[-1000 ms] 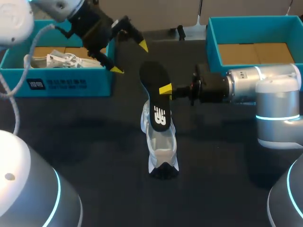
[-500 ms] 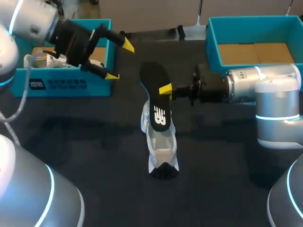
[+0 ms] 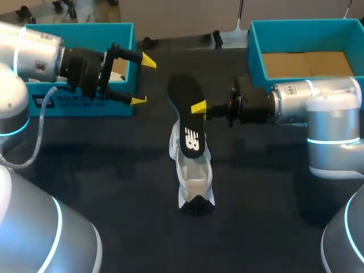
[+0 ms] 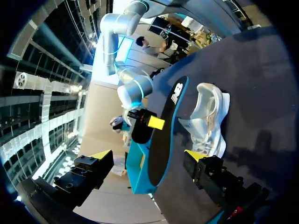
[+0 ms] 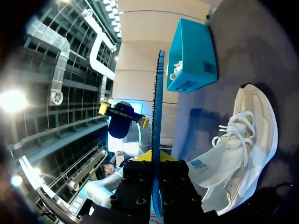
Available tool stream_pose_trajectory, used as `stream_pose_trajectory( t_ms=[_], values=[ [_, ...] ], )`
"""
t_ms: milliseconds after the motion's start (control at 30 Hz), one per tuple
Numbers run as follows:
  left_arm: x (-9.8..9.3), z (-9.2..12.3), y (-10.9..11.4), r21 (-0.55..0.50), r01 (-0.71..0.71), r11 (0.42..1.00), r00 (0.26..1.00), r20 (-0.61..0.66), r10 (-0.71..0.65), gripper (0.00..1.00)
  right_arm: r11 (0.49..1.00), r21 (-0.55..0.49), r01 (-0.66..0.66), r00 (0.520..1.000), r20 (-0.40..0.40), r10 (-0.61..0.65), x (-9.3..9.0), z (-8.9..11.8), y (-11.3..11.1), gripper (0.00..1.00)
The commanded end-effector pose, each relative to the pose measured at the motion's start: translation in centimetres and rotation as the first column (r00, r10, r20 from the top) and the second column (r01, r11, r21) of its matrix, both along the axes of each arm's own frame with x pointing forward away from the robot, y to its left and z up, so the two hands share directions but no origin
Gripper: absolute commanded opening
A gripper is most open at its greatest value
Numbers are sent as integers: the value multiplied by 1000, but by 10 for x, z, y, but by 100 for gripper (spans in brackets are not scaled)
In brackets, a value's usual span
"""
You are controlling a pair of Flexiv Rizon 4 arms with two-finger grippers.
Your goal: Take the shoe out of the shoebox, open the shoe tongue, remove and reinsert the insole, then place the shoe into the shoebox
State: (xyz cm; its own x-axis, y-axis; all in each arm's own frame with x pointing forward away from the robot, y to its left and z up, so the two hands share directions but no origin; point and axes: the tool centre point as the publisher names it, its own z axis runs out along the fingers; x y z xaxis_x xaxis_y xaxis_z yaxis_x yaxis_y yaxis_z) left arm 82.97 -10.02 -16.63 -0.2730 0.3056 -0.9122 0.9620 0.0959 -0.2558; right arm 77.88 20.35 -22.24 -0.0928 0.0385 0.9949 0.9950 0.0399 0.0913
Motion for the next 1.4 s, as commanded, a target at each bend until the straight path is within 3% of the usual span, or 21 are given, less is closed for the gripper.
stream_pose_trajectory(
  t_ms=[33,100,167,233,333,667,933,1000,1067,1167,1267,1333,1400],
  values=[
    [-1,-2,0,-14,-4,1000,1000,4,4,100,1000,-1,2,1000,0,-2,-1,0,1,0],
    [-1,-2,0,-14,-4,1000,1000,4,4,100,1000,-1,2,1000,0,-2,-1,0,1,0],
    [-1,-23,-7,-44,-67,997,996,59,69,100,1000,-1,2,1000,0,-2,-1,0,1,0],
    [0,-34,-8,-100,-64,993,998,-4,64,100,1000,-1,2,1000,0,-2,-1,0,1,0],
    [2,-45,-11,-150,-104,983,994,19,108,100,1000,-1,2,1000,0,-2,-1,0,1,0],
    [-12,-52,-29,-277,-137,951,973,144,182,100,1000,-1,2,1000,0,-2,-1,0,1,0],
    [-24,-52,-50,-291,-168,942,947,217,236,100,1000,-1,2,1000,0,-2,-1,0,1,0],
    [-23,-53,-53,-297,-173,939,948,209,241,91,1000,-1,2,1000,0,-2,-1,0,1,0],
    [-20,-54,-57,-300,-183,936,946,207,251,73,1000,-1,2,1000,0,-2,-1,0,1,0],
    [-16,-54,-60,-303,-187,934,945,203,255,65,1000,-1,2,1000,0,-2,-1,0,1,0],
    [-13,-53,-64,-306,-191,933,945,200,259,62,1000,-1,2,1000,0,-2,-1,0,1,0],
    [-12,-53,-65,-307,-189,933,947,194,256,68,1000,-1,2,1000,0,-2,-1,0,1,0],
    [-9,-53,-68,-308,-188,932,948,191,255,66,1000,-1,2,1000,0,-2,-1,0,1,0]
  ],
)
